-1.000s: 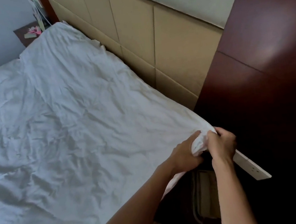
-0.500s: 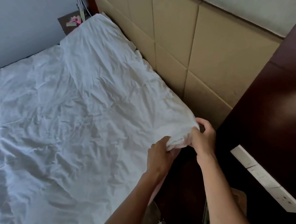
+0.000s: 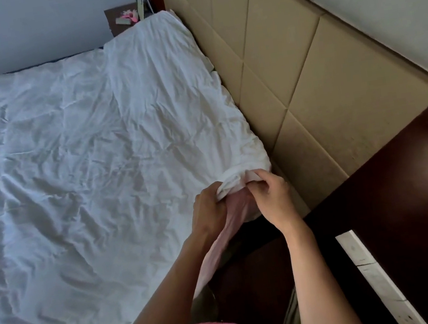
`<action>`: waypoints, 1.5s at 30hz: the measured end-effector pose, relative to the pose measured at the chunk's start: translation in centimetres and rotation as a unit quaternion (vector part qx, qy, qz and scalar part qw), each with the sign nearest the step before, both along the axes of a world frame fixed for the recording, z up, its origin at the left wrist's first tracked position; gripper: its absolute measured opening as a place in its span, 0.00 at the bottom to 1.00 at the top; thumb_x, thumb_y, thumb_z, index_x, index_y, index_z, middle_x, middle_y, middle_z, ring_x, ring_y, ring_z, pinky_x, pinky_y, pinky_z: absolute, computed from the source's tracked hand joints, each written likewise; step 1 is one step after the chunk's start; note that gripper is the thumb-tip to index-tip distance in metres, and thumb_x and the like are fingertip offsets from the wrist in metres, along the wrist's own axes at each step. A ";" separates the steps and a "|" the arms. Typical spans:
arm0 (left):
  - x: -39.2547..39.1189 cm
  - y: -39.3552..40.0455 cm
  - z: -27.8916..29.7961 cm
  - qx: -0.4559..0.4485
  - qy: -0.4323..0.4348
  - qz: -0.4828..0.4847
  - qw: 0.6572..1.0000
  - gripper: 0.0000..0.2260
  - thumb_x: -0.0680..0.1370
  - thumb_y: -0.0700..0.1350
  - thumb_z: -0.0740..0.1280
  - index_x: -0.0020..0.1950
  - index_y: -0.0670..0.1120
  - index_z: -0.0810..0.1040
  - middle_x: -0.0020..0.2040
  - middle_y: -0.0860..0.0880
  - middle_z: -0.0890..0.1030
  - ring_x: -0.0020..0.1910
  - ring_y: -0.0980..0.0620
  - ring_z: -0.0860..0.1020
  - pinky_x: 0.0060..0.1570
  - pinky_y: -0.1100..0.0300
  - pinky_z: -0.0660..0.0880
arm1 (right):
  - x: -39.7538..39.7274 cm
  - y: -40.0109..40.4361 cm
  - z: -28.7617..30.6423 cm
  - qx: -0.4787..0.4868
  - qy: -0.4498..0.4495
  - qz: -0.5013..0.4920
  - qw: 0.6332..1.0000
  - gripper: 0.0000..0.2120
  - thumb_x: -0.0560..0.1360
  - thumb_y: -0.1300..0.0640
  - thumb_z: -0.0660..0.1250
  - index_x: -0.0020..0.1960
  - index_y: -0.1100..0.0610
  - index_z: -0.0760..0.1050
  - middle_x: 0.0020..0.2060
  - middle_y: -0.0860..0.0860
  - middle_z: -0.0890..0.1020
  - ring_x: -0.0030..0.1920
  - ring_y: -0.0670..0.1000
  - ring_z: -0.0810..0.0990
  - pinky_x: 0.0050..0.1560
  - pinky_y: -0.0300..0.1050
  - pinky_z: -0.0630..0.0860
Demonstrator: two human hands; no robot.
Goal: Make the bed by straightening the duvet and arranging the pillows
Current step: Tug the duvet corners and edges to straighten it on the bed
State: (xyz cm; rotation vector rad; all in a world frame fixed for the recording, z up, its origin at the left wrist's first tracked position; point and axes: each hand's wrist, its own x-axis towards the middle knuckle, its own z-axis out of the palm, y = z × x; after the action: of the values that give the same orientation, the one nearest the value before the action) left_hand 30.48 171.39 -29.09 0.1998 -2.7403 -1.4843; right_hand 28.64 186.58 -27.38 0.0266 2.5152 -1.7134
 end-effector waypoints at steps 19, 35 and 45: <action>-6.0 -14.1 -4.4 -0.028 -0.217 0.020 0.975 0.11 0.80 0.39 0.58 0.38 0.46 0.69 0.34 0.45 0.79 0.25 0.48 0.80 0.26 0.60 0.69 | -8.1 -8.7 4.8 0.040 0.106 -0.204 0.972 0.08 0.78 0.60 0.60 0.44 0.59 0.78 0.35 0.50 0.80 0.36 0.45 0.76 0.40 0.43 0.72; -19.3 -26.6 4.4 -0.002 0.174 0.085 0.981 0.10 0.78 0.33 0.57 0.40 0.41 0.74 0.41 0.47 0.74 0.38 0.52 0.72 0.36 0.71 0.64 | -15.3 -16.3 7.3 -0.144 0.042 -0.258 0.955 0.08 0.82 0.53 0.62 0.48 0.53 0.77 0.48 0.51 0.83 0.47 0.45 0.80 0.54 0.48 0.75; -29.1 -29.4 9.7 -0.053 0.233 0.066 0.969 0.11 0.79 0.34 0.57 0.46 0.42 0.78 0.44 0.46 0.76 0.41 0.53 0.73 0.48 0.52 0.70 | -24.9 -18.1 9.2 -0.170 0.086 -0.240 0.952 0.13 0.82 0.52 0.60 0.57 0.59 0.78 0.47 0.50 0.83 0.48 0.47 0.80 0.50 0.45 0.75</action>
State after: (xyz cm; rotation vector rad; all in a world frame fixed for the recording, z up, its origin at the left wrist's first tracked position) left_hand 1.43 141.99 -19.38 0.0240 -2.3661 -1.1676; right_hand 3.75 168.45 -18.14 0.5233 2.4244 -2.4093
